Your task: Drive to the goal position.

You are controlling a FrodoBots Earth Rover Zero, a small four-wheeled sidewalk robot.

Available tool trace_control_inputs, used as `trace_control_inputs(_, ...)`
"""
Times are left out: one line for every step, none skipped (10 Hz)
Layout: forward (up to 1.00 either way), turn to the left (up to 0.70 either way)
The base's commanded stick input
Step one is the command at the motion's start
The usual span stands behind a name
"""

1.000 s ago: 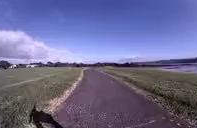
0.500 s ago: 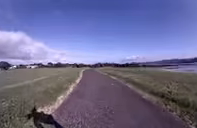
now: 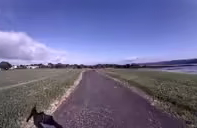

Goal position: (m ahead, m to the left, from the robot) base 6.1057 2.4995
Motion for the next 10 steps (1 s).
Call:
trace_control_inputs(0.7, 0.14)
trace_control_inputs(0.7, 0.14)
trace_control_inputs(0.7, 0.0)
trace_control_inputs(0.7, 0.0)
trace_control_inputs(0.7, 0.0)
trace_control_inputs(0.7, 0.0)
trace_control_inputs(0.7, 0.0)
trace_control_inputs(0.7, 0.0)
trace_control_inputs(0.7, 0.0)
trace_control_inputs(0.7, 0.0)
